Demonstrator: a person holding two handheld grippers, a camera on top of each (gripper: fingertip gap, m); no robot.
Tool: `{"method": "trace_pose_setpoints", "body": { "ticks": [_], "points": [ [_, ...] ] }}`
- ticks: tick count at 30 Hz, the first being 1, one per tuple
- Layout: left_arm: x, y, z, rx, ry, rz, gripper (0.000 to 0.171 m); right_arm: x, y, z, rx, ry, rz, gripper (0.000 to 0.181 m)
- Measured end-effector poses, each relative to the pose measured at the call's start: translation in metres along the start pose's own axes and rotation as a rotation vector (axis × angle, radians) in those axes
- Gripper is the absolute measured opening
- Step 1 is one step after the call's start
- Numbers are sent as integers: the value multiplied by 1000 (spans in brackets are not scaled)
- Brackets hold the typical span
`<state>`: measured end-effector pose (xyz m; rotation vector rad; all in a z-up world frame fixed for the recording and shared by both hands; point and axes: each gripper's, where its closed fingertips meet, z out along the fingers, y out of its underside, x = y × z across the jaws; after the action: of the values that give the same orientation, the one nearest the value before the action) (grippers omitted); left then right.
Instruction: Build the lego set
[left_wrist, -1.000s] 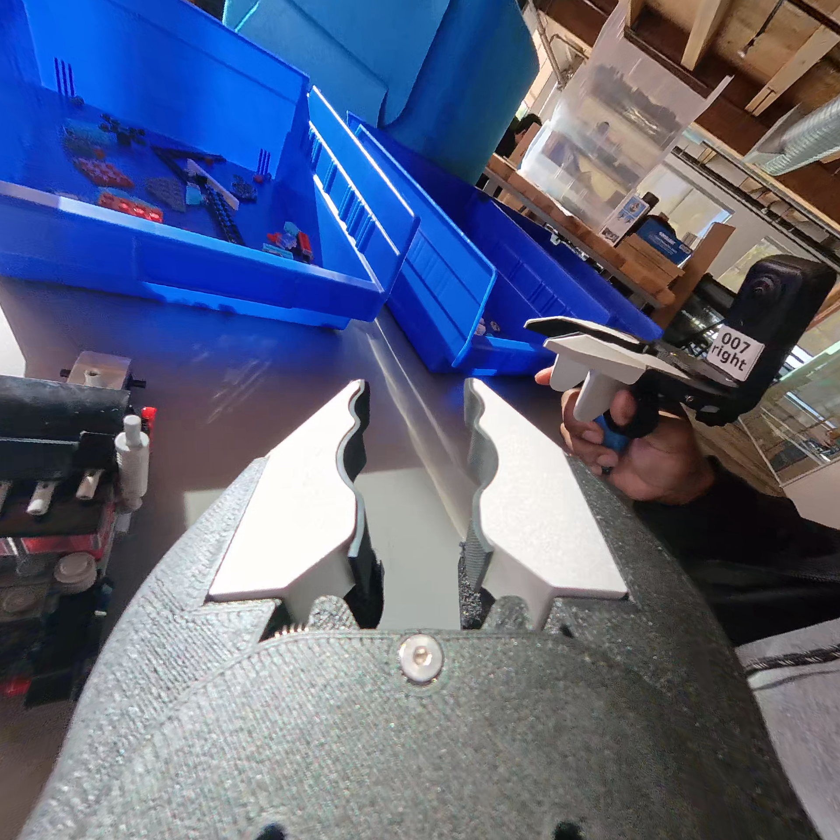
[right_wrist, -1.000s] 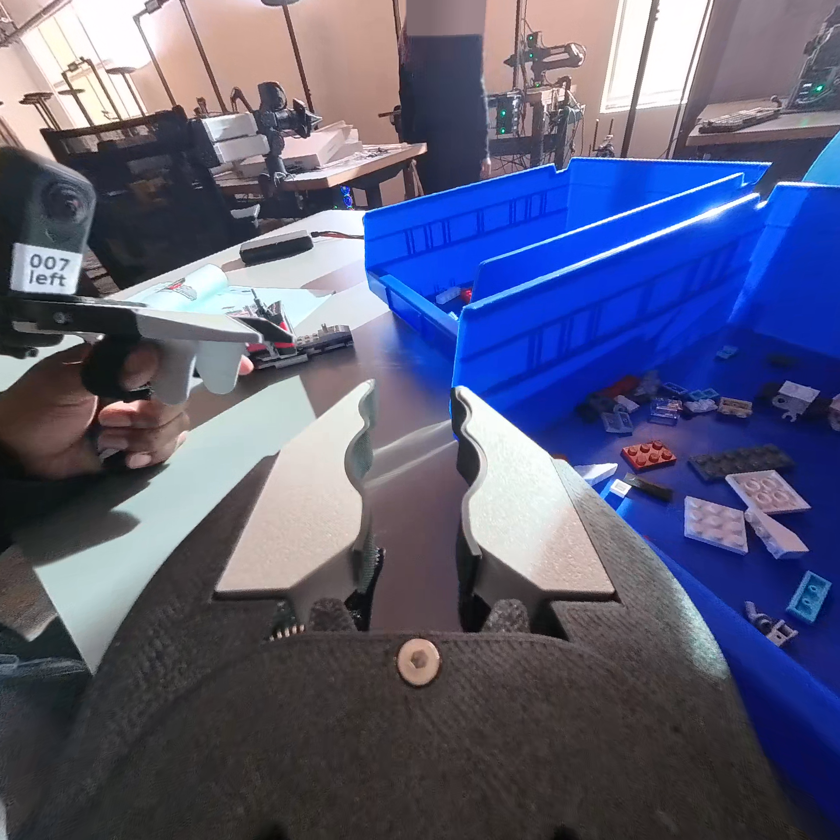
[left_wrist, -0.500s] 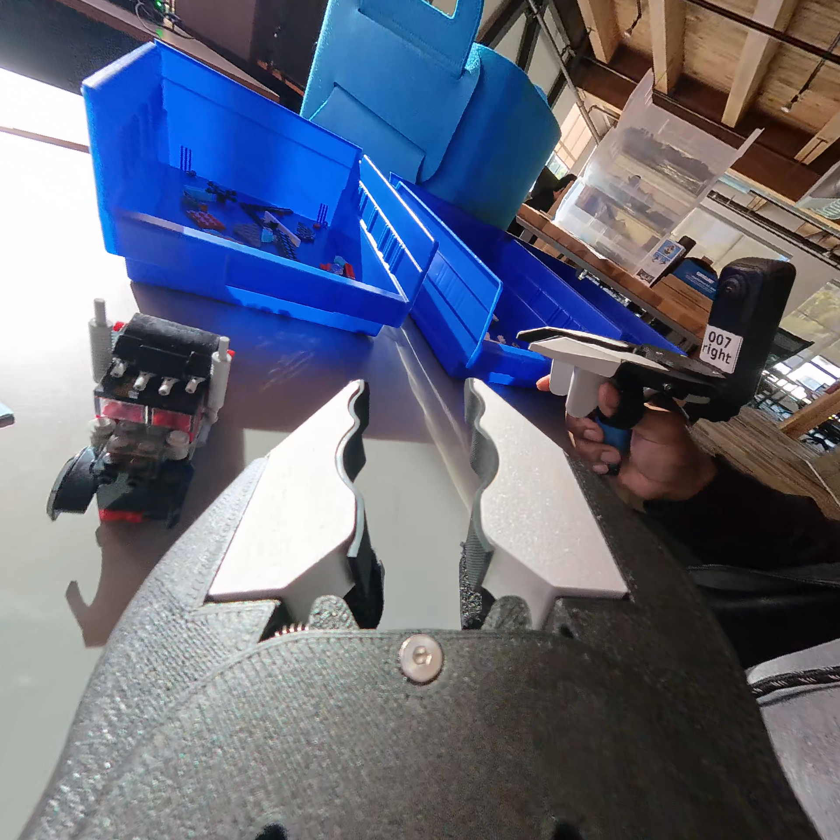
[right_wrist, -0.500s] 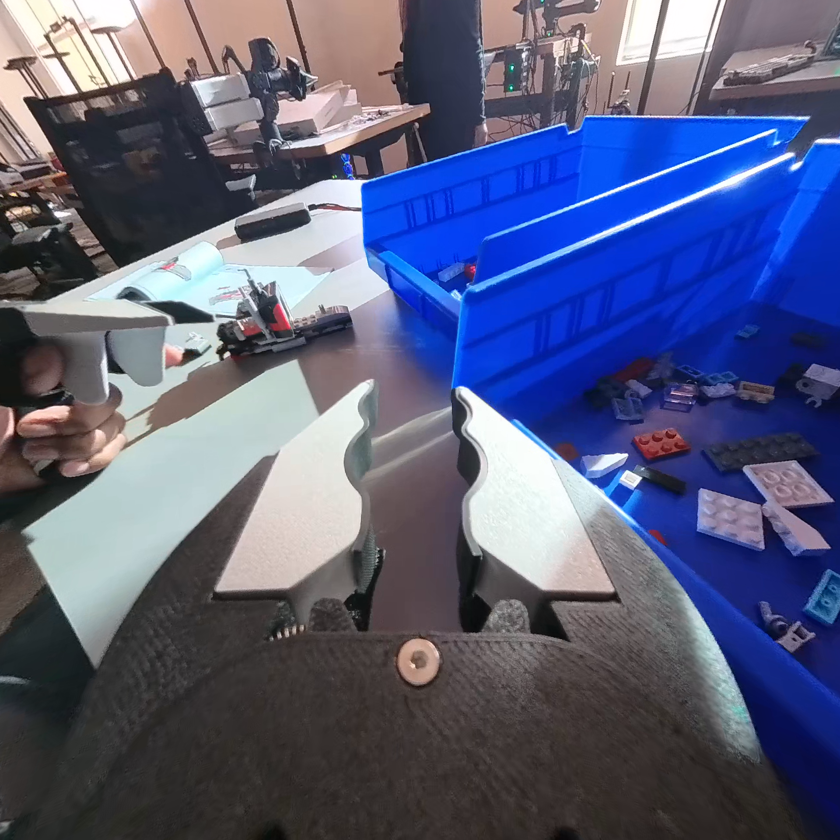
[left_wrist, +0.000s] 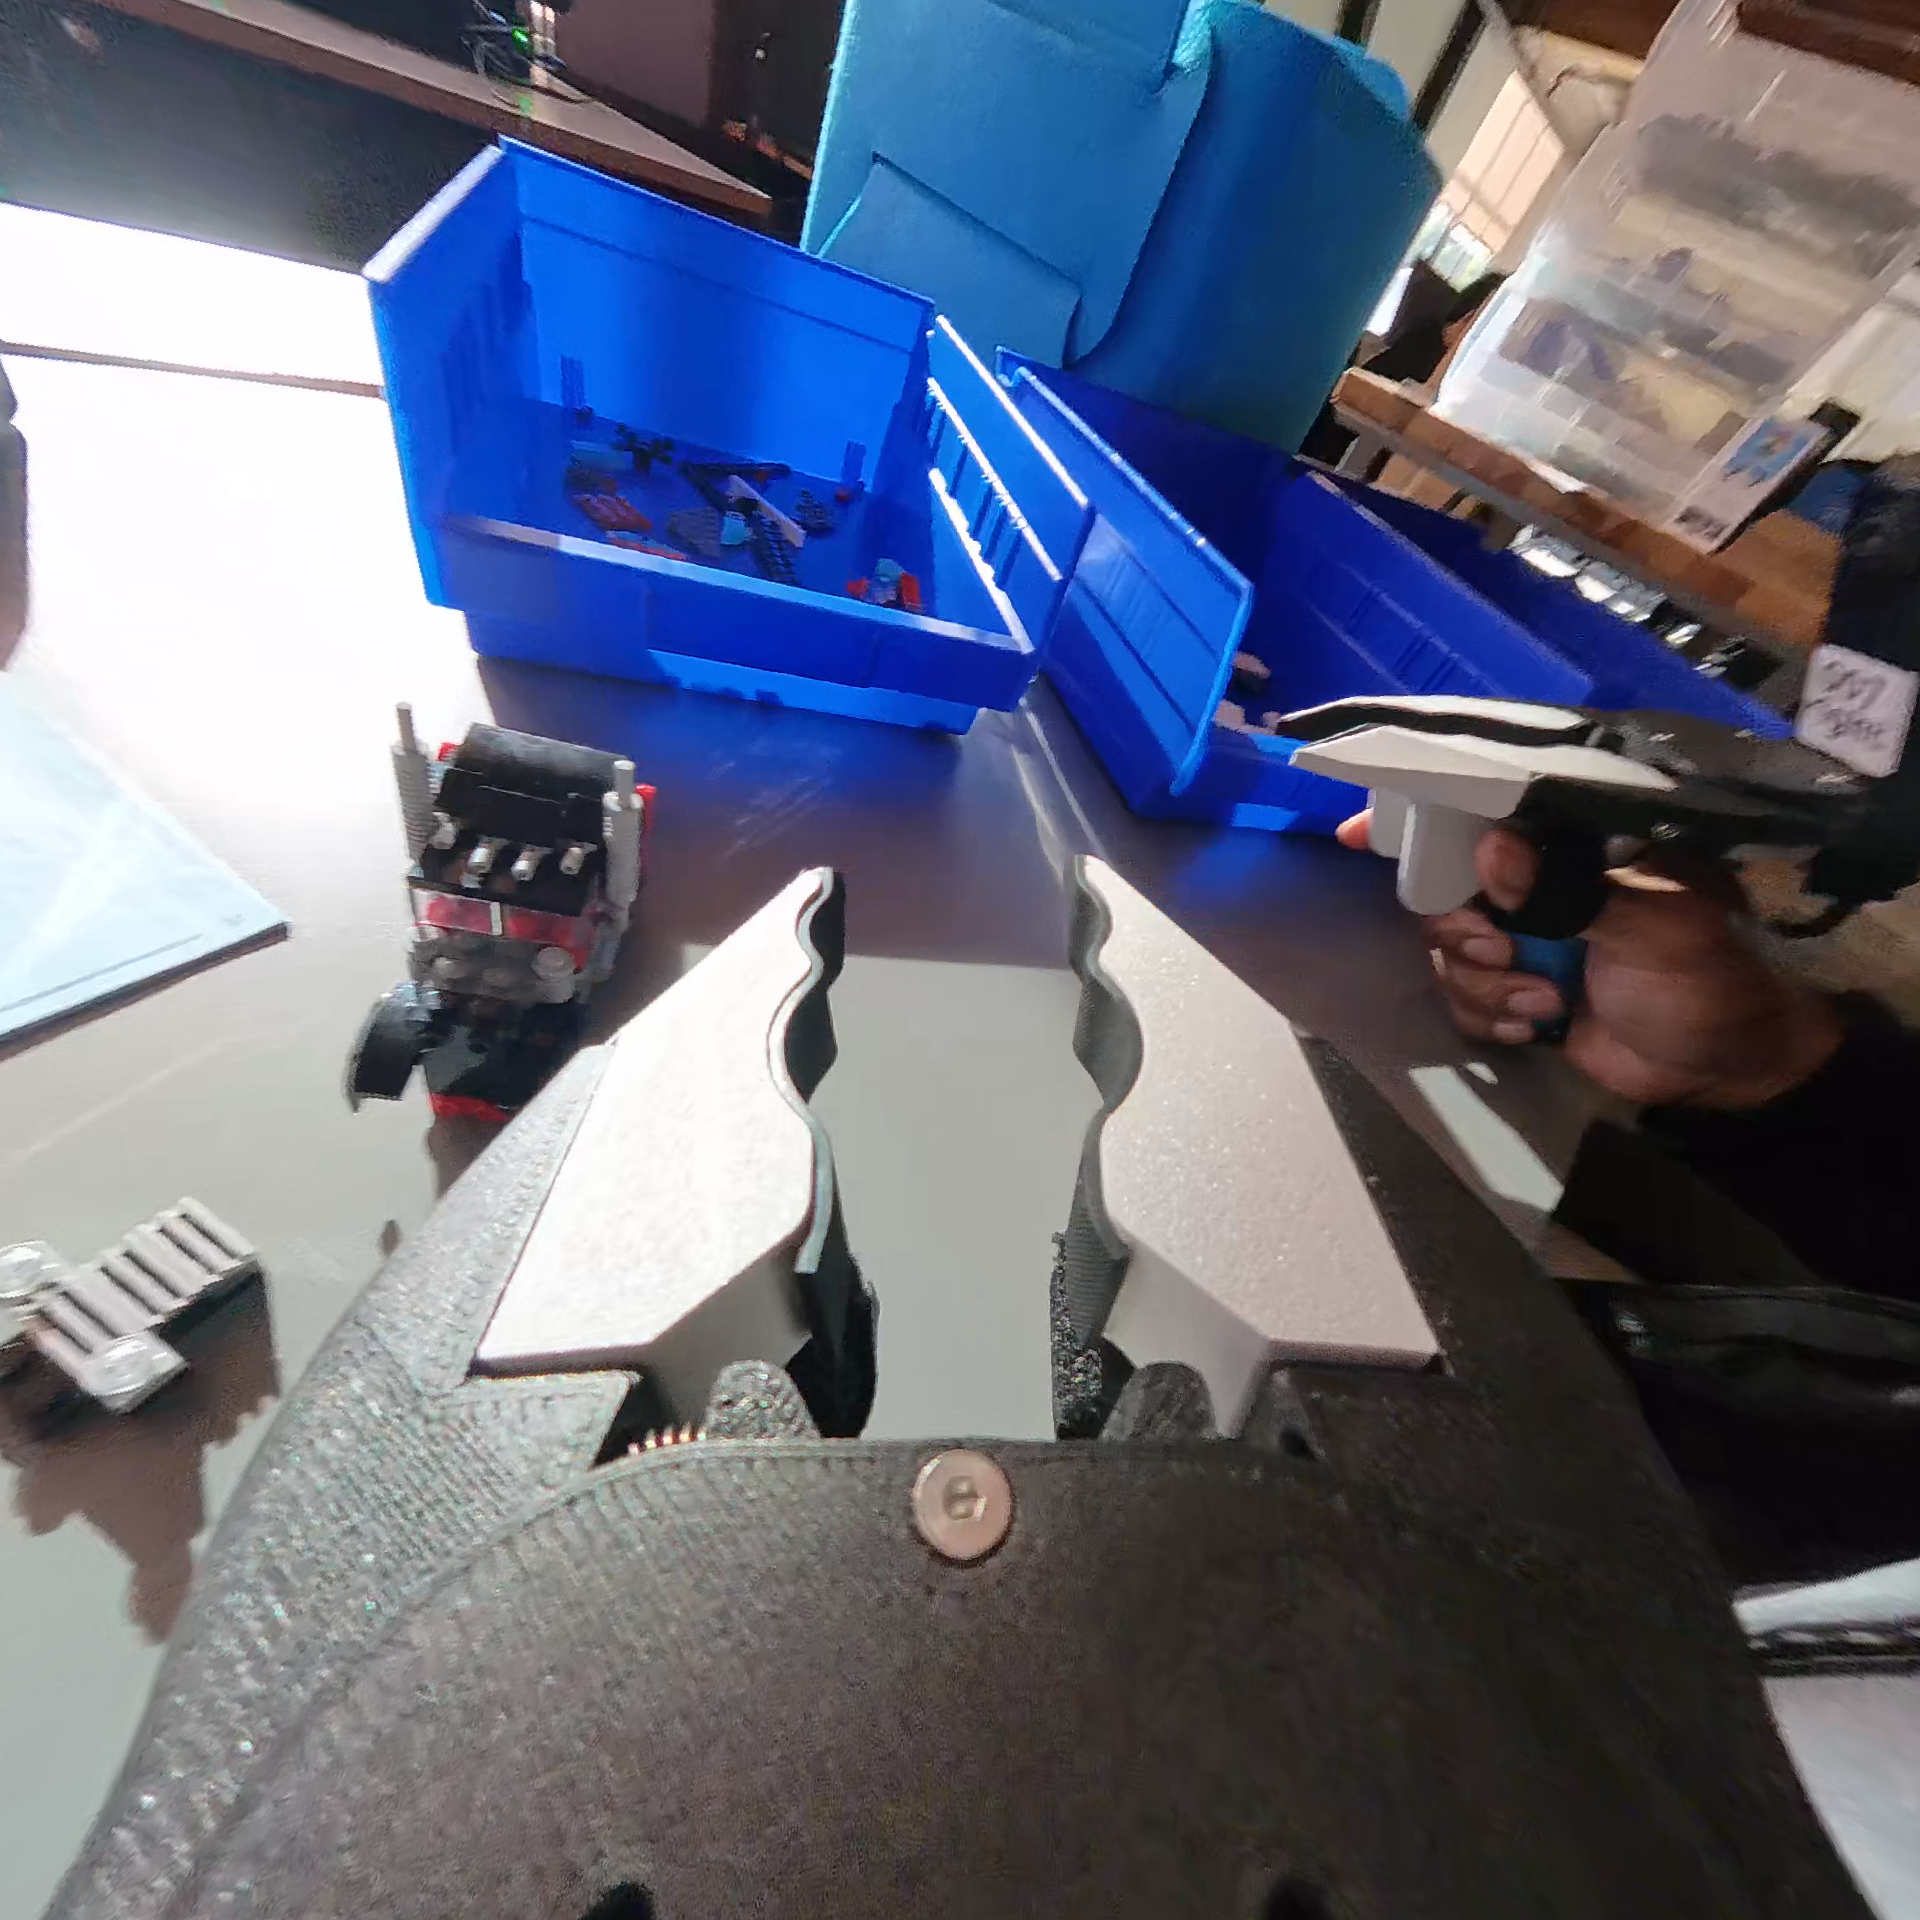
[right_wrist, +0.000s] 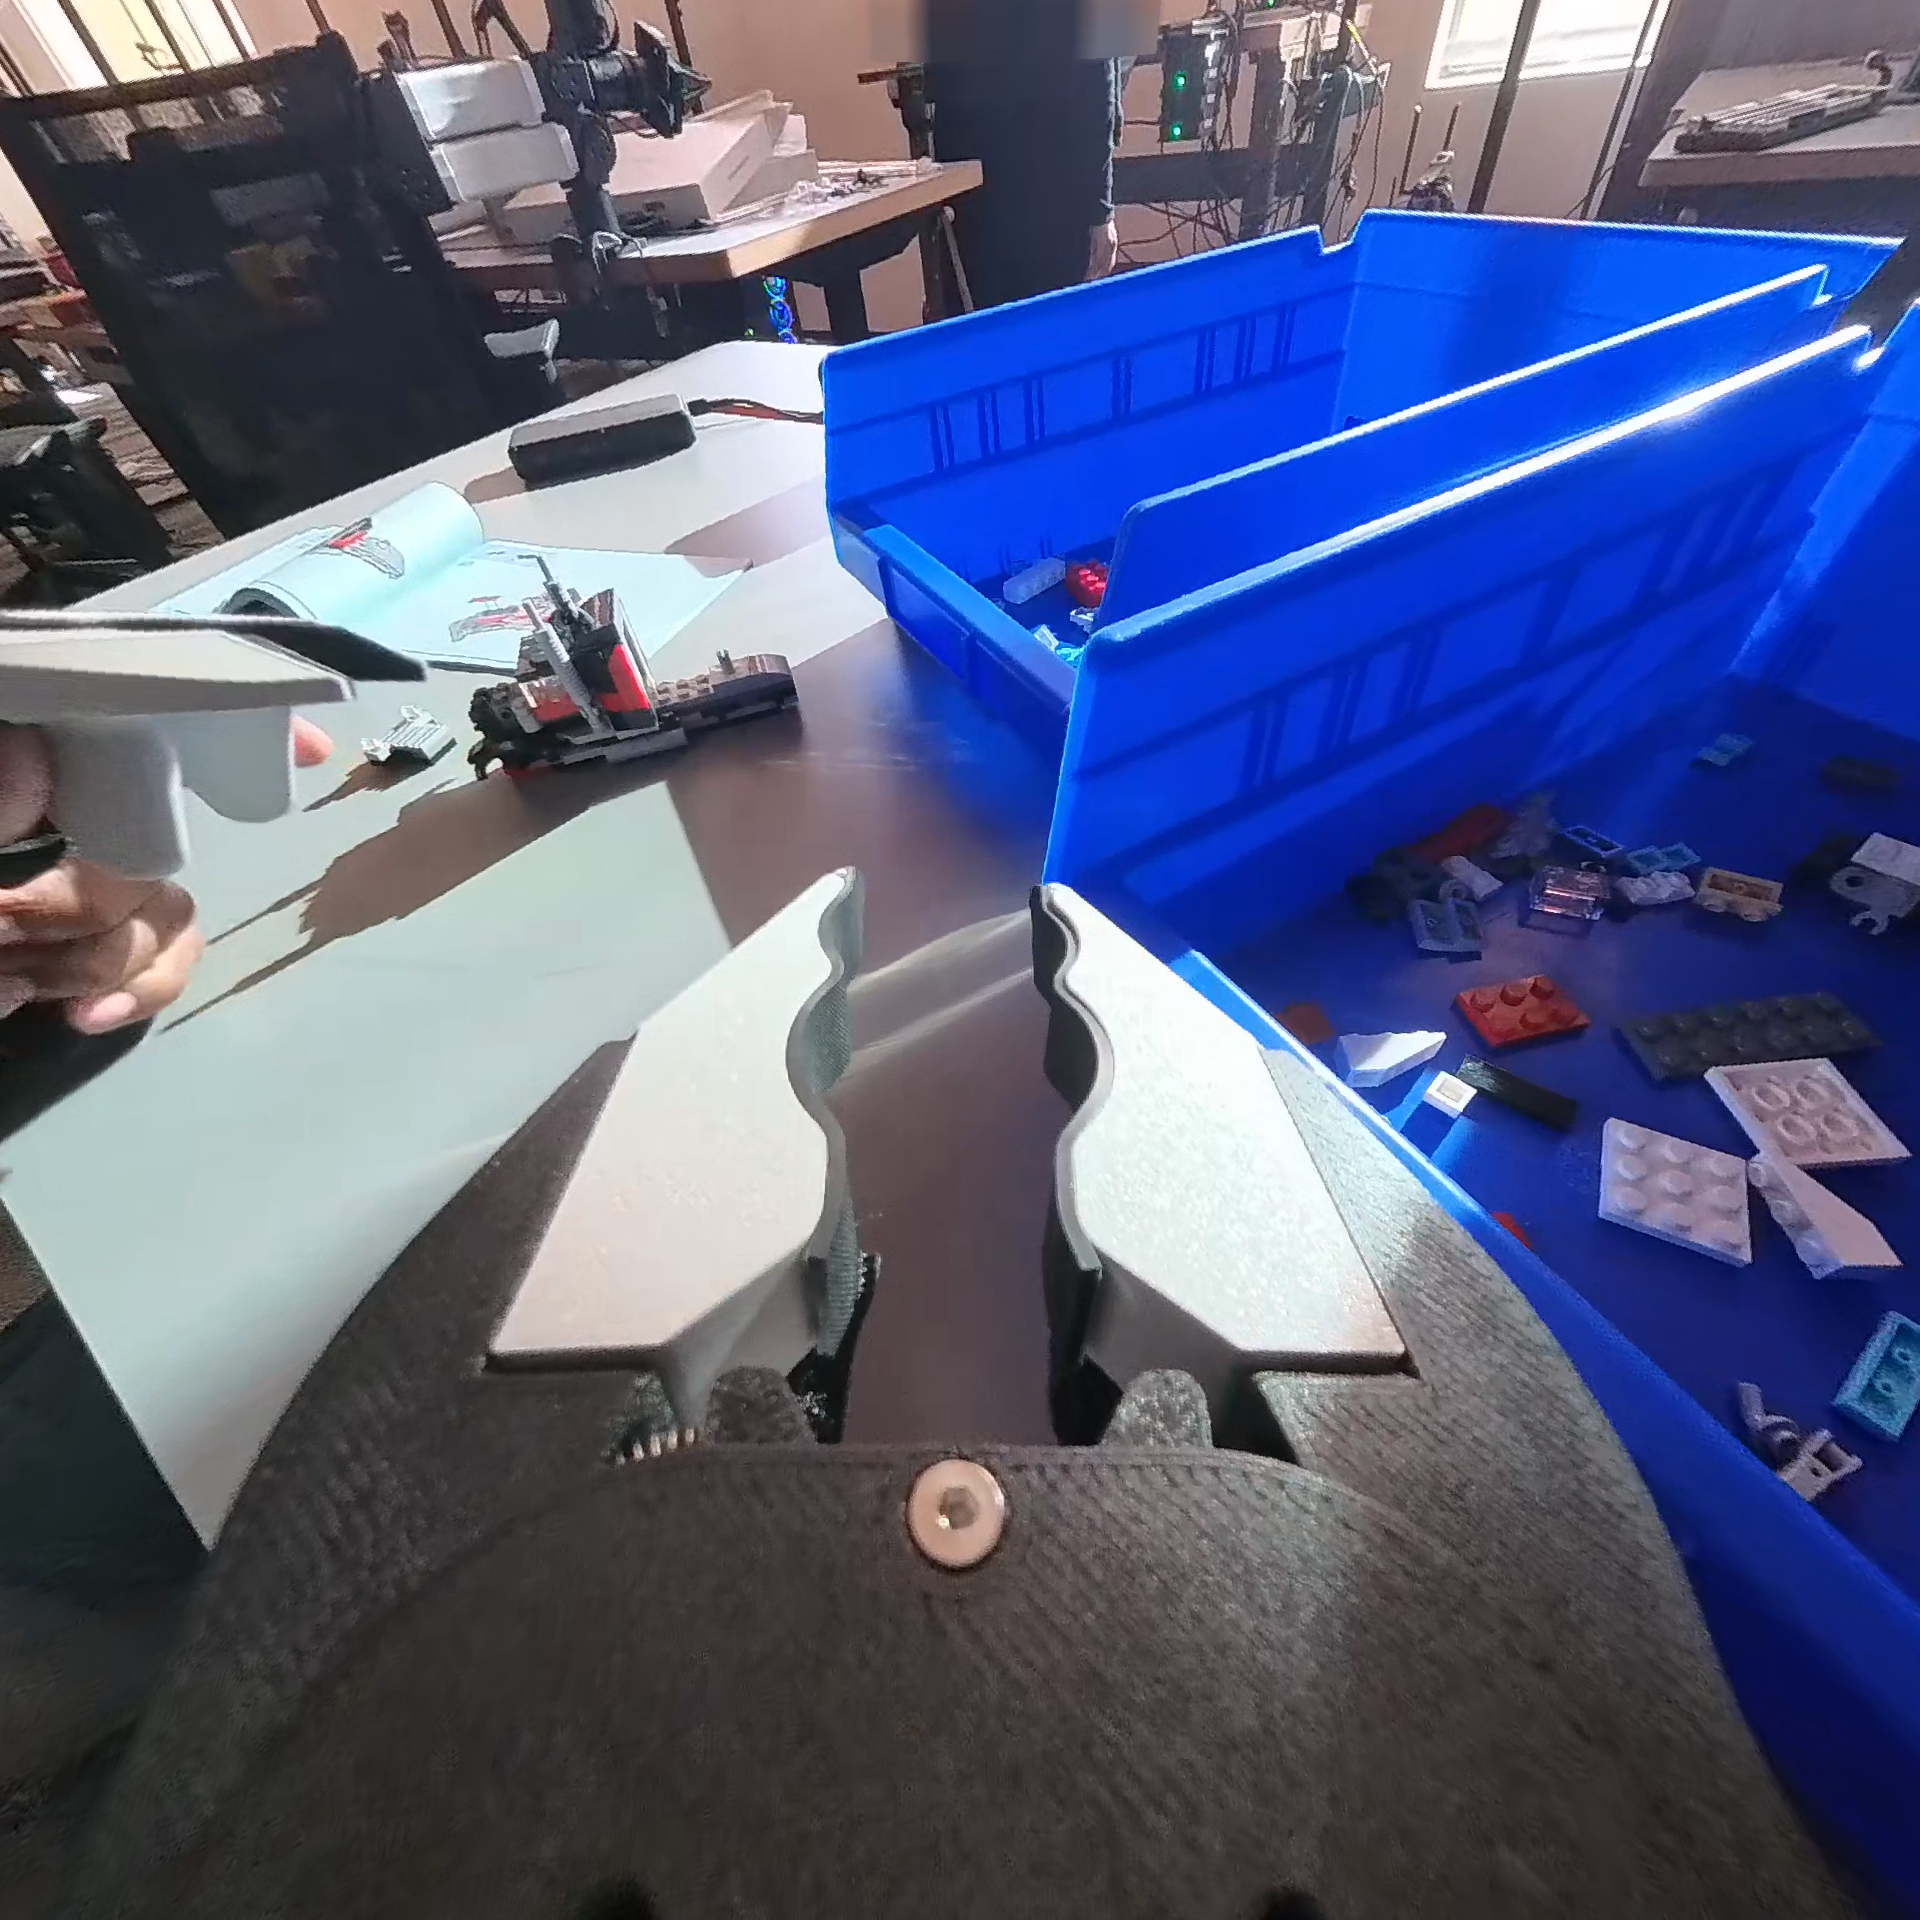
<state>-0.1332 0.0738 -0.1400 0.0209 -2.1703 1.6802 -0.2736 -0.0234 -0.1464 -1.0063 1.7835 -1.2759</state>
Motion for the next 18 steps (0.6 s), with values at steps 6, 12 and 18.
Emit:
{"method": "trace_pose_setpoints", "body": {
  "ticks": [6,12,18],
  "points": [
    [-12,5,-1,-9,-9,-46,43,1,0,0,-2,5,0,33],
    [-9,8,1,-30,-5,-24,43,-1,2,2,-16,0,-7,34],
    [-8,9,2,-39,-2,-23,42,-2,3,3,-18,-1,-16,34]
  ]
}}
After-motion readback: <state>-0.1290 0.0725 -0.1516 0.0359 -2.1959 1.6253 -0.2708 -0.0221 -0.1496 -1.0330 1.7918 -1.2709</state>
